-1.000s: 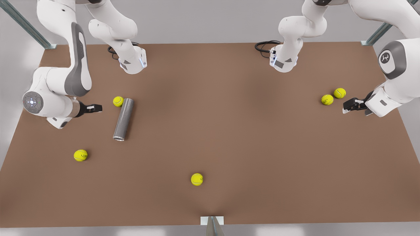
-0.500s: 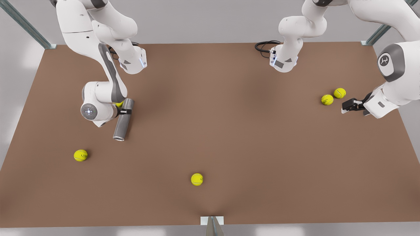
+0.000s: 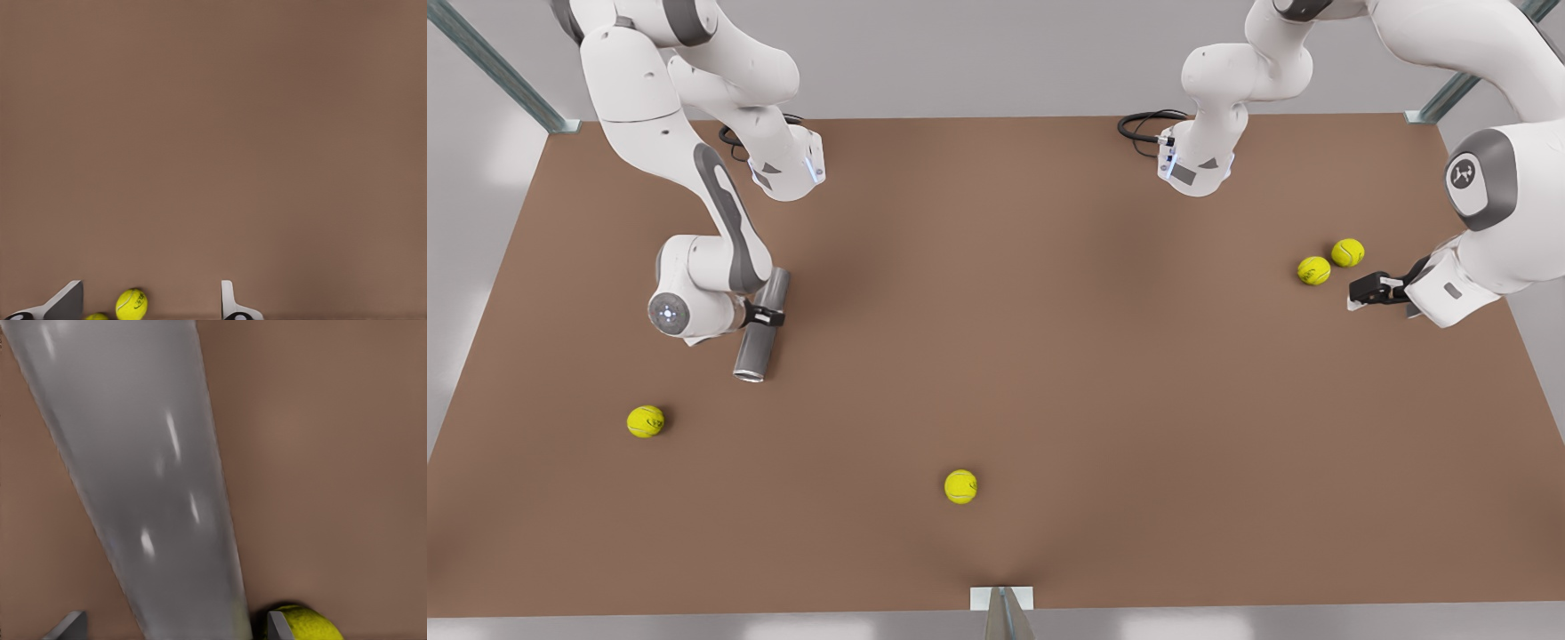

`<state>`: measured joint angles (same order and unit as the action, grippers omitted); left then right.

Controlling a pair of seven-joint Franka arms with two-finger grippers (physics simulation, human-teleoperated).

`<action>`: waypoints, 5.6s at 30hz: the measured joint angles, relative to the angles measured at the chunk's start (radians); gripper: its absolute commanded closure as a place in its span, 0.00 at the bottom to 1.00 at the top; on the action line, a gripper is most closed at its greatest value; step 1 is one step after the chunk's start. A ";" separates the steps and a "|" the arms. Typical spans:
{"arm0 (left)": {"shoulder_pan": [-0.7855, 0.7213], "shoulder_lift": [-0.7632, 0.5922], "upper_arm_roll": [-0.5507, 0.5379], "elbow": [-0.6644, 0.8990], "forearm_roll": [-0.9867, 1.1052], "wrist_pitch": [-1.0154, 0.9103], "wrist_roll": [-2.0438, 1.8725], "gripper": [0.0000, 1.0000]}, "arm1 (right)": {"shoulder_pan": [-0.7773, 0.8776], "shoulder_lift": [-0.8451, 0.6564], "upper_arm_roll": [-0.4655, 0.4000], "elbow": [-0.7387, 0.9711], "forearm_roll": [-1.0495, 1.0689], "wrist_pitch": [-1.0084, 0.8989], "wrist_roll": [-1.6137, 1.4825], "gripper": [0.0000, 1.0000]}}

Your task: Put the tennis tube upright

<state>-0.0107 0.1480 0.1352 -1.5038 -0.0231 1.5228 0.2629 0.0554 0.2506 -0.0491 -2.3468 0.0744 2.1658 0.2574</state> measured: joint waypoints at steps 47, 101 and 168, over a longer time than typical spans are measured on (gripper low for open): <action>0.002 0.008 0.000 -0.005 0.001 -0.024 0.003 0.00 | 0.216 0.160 -0.002 0.509 0.119 -0.245 -0.252 0.31; 0.024 0.479 -0.237 -0.362 -0.937 0.245 0.058 0.00 | 0.271 0.015 -0.130 1.055 -0.075 -0.764 -0.535 0.00; -0.064 0.553 -0.403 -0.436 -1.318 0.499 0.555 0.60 | 0.233 0.011 -0.104 1.084 -0.086 -0.969 -0.161 0.00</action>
<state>-0.0751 0.7009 -0.2681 -1.9393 -1.3408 2.0219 0.8175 0.2883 0.2620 -0.1530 -1.2629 -0.0119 1.1965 0.0961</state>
